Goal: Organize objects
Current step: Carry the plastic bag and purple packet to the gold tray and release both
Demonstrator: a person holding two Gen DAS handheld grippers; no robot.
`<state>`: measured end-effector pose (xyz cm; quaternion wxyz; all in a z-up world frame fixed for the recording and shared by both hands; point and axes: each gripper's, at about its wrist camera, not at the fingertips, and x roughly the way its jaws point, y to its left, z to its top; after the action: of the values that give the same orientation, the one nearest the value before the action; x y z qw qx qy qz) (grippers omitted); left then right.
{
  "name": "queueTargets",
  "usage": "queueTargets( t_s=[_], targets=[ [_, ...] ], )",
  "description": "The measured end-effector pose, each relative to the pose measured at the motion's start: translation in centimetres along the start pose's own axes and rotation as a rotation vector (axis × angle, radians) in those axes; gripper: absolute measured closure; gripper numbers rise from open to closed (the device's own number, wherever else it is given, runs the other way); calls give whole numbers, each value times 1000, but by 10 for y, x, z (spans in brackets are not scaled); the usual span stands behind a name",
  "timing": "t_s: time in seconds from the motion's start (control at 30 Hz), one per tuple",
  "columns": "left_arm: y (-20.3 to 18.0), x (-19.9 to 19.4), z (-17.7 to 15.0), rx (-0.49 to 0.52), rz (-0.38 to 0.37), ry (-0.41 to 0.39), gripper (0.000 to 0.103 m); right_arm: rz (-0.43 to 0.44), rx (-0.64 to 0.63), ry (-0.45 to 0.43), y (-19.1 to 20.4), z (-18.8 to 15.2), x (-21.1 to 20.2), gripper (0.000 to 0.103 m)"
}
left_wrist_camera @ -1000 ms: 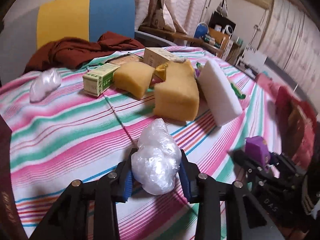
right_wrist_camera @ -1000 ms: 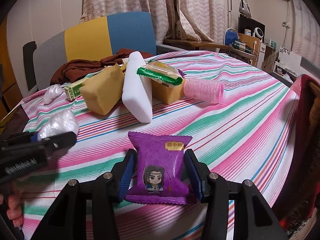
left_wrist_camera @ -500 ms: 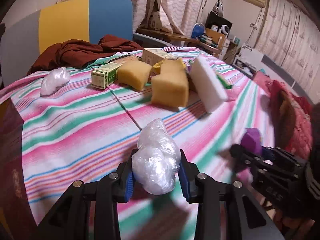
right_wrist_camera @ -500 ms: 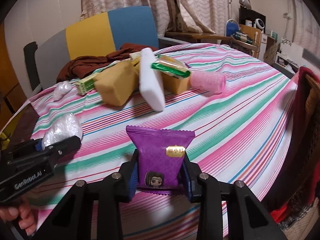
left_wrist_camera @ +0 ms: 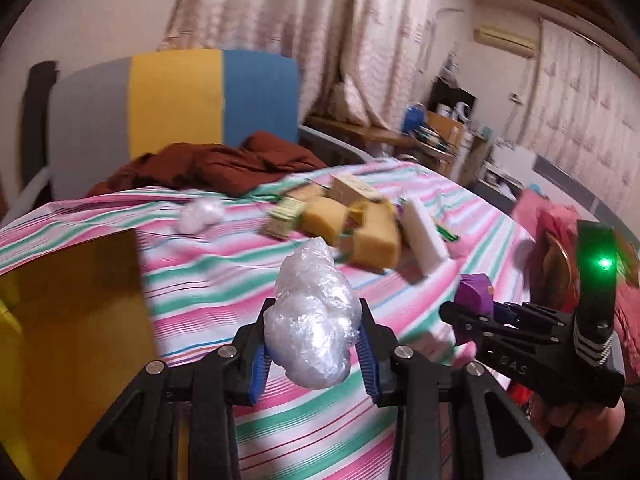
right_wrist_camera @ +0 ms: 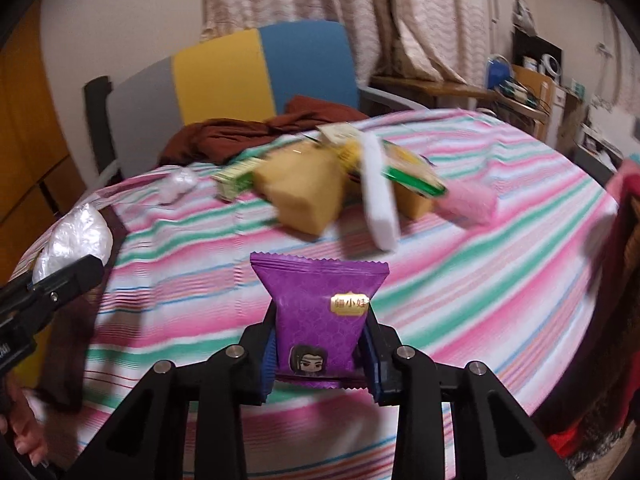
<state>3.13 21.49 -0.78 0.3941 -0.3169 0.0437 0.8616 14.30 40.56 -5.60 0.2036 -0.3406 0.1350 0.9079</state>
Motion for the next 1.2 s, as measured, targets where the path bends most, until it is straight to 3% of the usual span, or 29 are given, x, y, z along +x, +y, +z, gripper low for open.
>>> queueTargets(
  t_s=[0.2,0.7,0.8,0.93,1.0,1.2],
  targets=[
    [45,-34,-14,-87,120,-32,66,135,-102,-10,54,10,-9,68],
    [153,-91,-62,-309,363,-17,66,518,-395,35,209,3,-21,66],
    [164,-94,-69,-315,398,0,65,533,-431,65,231,-3,-18,61],
    [177,-94,-76,-363,420,33,59,555,-441,106,245,-12,-17,41],
    [185,-93,-79,-404,427,48,50,563,-439,95,242,-13,-21,39],
    [200,-99,-86,-549,402,45,45,543,-391,77,230,-7,-18,34]
  ],
)
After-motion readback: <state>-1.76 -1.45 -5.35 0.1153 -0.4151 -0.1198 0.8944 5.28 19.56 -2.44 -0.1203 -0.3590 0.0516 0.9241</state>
